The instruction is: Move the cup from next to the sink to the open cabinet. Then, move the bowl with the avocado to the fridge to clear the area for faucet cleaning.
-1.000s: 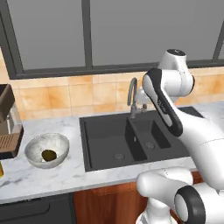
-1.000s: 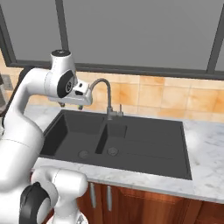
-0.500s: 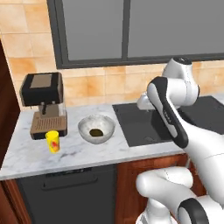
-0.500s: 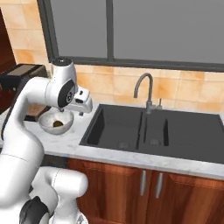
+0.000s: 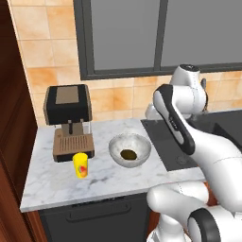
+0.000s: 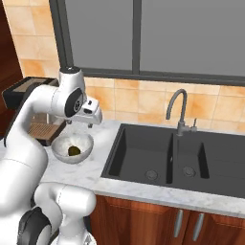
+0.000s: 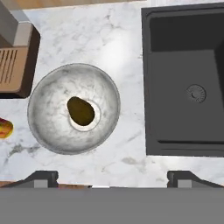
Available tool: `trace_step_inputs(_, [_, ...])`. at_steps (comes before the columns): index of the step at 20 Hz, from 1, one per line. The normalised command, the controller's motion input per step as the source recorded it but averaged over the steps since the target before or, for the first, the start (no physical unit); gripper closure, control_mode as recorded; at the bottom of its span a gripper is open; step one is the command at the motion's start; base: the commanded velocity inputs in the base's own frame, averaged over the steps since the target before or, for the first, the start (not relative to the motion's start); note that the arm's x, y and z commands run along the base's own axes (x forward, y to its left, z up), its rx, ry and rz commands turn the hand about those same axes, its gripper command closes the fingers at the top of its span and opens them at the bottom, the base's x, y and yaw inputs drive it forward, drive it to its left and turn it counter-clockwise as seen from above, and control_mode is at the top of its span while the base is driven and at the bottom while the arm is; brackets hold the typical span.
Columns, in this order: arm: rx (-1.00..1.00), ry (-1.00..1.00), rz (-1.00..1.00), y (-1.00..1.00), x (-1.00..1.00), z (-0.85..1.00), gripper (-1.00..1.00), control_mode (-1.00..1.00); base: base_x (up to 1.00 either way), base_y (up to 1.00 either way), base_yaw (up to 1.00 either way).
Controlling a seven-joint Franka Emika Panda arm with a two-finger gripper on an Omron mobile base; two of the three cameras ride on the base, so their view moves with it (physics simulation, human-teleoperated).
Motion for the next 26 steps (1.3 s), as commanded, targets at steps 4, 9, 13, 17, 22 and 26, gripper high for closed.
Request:
trace_step_inputs(4, [-0.01, 0.12, 0.0, 0.0, 0.43, -0.92, -1.0, -1.0, 0.0, 0.0, 0.0])
trace_step_inputs(9, [0.1, 0.04, 0.0, 0.0, 0.44, -0.98, -1.0, -1.0, 0.0, 0.0, 0.0])
trace_step_inputs(13, [0.18, 0.0, 0.0, 0.07, 0.58, -0.79, -1.0, -1.0, 0.0, 0.0, 0.0])
trace_step_inputs(17, [0.07, -0.01, 0.0, 0.24, 0.42, -0.75, -1.0, -1.0, 0.0, 0.0, 0.0])
trace_step_inputs(22, [0.06, -0.01, 0.0, 0.12, 0.5, -0.66, -1.0, -1.0, 0.0, 0.0, 0.0])
trace_step_inputs(26, [0.02, 0.01, 0.0, 0.01, 0.19, -0.47, 1.0, -1.0, 0.0, 0.0, 0.0])
